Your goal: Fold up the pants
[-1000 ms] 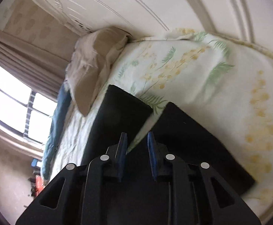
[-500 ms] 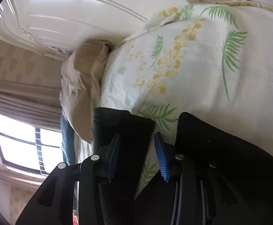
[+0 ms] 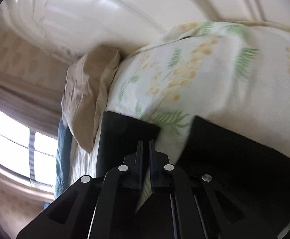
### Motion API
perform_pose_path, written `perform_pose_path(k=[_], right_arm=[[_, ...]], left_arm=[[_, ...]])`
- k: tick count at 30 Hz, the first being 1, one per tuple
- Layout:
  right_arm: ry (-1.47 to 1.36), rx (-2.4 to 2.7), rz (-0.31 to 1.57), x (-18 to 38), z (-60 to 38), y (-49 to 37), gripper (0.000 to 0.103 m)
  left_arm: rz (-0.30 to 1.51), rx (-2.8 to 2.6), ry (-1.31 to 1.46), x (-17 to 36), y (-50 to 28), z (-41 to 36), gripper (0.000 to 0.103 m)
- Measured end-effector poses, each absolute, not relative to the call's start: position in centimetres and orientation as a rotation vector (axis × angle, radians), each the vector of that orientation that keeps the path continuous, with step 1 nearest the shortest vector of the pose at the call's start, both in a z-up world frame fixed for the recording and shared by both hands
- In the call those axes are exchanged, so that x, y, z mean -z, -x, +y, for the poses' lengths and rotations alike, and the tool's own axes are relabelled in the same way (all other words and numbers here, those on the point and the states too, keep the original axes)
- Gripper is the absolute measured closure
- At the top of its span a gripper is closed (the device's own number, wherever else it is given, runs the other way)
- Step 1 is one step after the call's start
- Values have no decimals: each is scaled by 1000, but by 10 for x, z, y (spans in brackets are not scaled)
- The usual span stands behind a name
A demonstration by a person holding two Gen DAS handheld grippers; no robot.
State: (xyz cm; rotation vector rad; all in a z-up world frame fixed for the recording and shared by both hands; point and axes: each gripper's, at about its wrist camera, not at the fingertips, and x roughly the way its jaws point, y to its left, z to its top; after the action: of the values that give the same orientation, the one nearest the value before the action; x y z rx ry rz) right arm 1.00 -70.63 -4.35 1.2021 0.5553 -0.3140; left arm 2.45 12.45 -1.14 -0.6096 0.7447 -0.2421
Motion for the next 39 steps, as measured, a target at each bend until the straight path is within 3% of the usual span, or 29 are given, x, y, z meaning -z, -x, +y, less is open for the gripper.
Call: perform_pose_path(k=[1,6,9,18,23,27,39], right_arm=[[-1258,251,580,51,-703,-11,93],[-1280,108,621,59,-671,-7,70],[-1252,39,633,52,-654,-12,61],[-1290,26,567,54,-636,-4,58],[-1212,-26,646,48,-617,-16,57],[-1270,-114,570,49,-618,-26,56],[-1245,422,435,41,-700,-10,59]], left_arm=[[744,243,617,12,-24,125,10],[741,245,634,12,-25,127,10],[744,245,629,12,-25,127,10],[735,255,657,13,-23,128,10],[734,263,666,14,-23,130,10],[732,265,664,14,-23,130,10],[732,279,680,13,-23,134,10]])
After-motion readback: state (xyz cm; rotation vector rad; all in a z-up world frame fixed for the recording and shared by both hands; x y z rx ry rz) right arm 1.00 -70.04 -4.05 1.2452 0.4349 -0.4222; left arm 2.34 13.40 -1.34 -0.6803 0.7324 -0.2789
